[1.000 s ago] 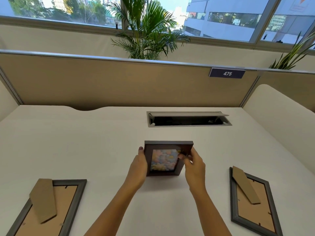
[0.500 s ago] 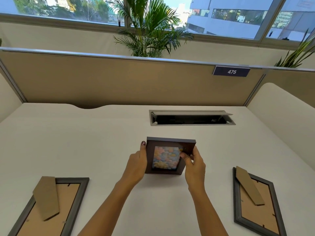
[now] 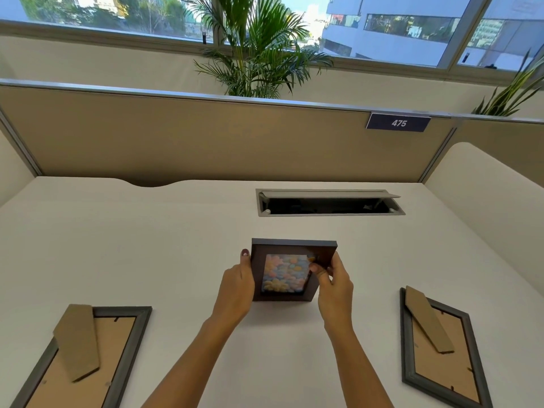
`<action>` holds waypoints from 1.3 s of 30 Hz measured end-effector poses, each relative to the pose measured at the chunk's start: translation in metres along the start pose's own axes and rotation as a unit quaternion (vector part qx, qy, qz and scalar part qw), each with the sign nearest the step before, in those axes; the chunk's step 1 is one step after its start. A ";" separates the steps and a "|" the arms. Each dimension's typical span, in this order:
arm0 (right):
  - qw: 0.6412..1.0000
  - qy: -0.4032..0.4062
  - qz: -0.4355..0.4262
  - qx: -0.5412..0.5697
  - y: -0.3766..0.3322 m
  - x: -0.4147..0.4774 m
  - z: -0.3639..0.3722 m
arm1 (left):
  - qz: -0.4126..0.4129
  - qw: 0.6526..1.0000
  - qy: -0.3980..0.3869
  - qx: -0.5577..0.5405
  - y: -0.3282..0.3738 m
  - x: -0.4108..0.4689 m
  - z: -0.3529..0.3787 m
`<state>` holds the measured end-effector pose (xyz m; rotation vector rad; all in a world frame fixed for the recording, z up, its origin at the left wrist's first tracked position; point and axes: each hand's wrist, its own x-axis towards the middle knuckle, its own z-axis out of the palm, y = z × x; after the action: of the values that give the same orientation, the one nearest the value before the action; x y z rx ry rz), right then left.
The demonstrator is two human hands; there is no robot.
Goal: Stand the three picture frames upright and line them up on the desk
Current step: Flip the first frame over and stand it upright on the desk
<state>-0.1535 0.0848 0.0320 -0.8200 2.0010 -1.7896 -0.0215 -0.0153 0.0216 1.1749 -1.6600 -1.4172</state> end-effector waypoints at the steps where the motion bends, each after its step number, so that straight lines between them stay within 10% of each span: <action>1: 1.000 -0.001 0.001 0.003 0.000 0.000 0.000 | 0.001 1.000 -0.002 0.014 0.000 0.000 -0.001; 18: 1.000 -0.016 -0.001 0.007 0.004 0.001 0.000 | -0.061 0.980 -0.090 -0.164 0.000 -0.006 0.008; 39: 0.998 -0.043 0.047 -0.020 0.049 0.001 0.006 | -0.087 0.984 -0.079 -0.135 -0.019 0.007 0.010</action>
<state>-0.1600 0.0819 -0.0167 -0.7875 1.9927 -1.6401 -0.0290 -0.0183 0.0009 1.0969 -1.4370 -1.8232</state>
